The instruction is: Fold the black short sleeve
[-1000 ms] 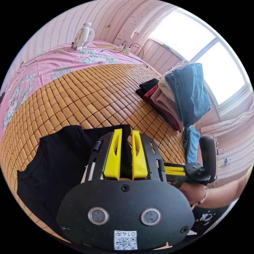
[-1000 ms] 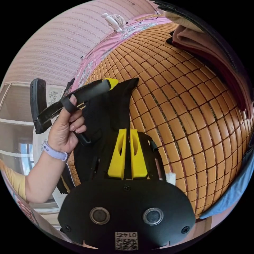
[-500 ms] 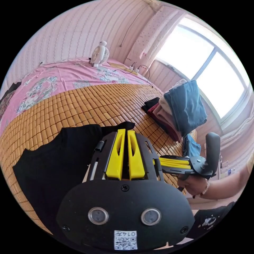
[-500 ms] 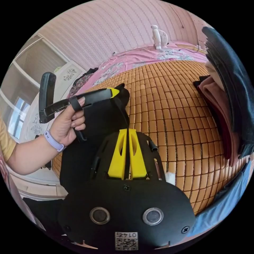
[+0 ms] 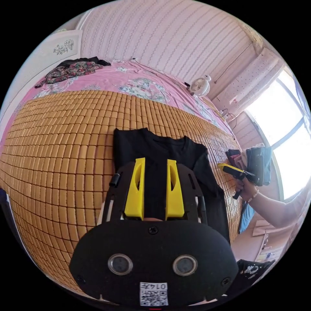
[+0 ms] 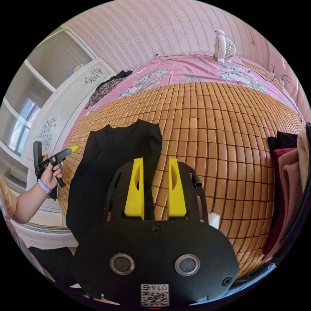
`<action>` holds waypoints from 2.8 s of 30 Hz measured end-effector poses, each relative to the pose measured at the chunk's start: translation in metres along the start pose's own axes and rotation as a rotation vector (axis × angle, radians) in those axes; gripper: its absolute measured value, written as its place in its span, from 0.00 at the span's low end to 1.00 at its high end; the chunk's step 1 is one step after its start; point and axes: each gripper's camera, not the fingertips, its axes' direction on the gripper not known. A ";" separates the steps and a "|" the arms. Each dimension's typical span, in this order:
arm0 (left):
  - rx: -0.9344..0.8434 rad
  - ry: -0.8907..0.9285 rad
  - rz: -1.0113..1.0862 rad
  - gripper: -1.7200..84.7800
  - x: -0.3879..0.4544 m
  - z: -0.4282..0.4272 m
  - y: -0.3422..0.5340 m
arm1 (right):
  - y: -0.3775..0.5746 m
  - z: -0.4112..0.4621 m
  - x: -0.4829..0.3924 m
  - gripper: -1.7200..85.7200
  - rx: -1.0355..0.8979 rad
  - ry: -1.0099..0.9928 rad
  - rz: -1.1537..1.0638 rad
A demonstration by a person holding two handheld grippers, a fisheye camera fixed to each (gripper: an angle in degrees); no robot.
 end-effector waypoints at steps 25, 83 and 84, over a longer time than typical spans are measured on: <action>0.088 0.141 0.211 0.01 -0.054 -0.078 -0.039 | -0.022 -0.095 -0.020 0.02 0.172 -0.090 -0.168; -0.141 -0.093 -0.002 0.02 0.012 -0.185 0.360 | 0.388 -0.042 -0.027 0.05 -0.070 0.096 0.033; -0.170 -0.101 -0.020 0.02 0.009 -0.175 0.368 | 0.398 -0.030 -0.022 0.06 -0.095 0.124 0.027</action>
